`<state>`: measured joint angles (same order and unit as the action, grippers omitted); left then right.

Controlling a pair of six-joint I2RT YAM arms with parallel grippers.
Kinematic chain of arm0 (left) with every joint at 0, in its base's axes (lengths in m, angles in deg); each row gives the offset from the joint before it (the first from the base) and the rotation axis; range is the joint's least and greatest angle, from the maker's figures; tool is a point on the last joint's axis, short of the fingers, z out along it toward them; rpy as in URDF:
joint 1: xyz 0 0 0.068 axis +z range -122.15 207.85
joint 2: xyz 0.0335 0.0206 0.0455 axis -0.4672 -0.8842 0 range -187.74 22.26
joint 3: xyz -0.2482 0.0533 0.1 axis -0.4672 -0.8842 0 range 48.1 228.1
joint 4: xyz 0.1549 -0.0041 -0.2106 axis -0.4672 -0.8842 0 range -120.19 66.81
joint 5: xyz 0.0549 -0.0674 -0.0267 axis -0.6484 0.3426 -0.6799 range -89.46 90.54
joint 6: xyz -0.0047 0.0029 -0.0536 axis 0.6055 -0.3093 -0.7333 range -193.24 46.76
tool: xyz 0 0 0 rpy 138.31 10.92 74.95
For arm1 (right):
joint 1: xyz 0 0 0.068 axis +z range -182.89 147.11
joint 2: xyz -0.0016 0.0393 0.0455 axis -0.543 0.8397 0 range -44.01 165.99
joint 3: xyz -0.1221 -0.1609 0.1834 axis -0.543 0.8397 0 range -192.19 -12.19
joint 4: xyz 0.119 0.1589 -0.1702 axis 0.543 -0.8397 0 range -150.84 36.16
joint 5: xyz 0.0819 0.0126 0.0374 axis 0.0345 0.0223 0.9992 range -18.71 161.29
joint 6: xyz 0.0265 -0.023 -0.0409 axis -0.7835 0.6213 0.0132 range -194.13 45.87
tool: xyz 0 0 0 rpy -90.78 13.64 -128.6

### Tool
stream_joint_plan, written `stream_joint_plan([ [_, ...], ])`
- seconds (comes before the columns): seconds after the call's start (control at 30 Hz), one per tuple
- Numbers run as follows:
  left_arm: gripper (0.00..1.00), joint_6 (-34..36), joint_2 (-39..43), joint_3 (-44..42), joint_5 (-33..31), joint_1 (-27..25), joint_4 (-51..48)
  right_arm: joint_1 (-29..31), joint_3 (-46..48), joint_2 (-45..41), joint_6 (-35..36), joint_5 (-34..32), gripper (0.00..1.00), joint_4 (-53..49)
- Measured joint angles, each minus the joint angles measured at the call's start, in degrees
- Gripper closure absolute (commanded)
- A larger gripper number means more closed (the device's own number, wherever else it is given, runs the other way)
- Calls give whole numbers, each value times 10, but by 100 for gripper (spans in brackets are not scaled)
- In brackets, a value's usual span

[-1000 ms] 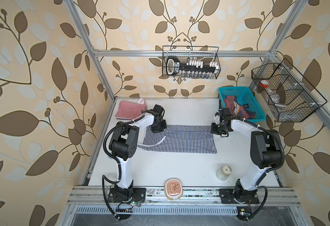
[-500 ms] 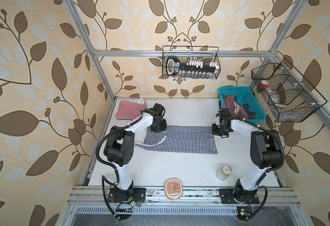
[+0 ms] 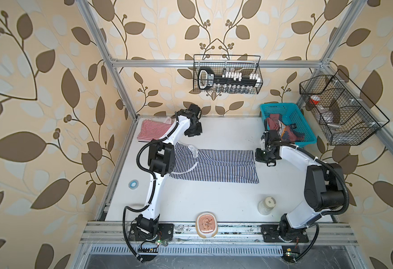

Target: Fold and stack the tank tops

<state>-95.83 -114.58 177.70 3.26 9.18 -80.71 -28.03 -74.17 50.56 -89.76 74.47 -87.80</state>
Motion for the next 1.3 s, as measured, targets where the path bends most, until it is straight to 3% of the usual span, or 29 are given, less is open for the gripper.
stream_joint_plan([
  [0.4, 71, 2, -23, -79, 0, 0, 8, 30, 7, -17, -9, 0, 75, 0],
  [0.97, 71, -3, 57, -219, -15, 0, 51, 70, 4, -4, -16, 0, 75, 2],
  [1.3, 70, -16, 113, -249, -15, 0, 61, 90, -9, 22, -20, 2, 76, 4],
])
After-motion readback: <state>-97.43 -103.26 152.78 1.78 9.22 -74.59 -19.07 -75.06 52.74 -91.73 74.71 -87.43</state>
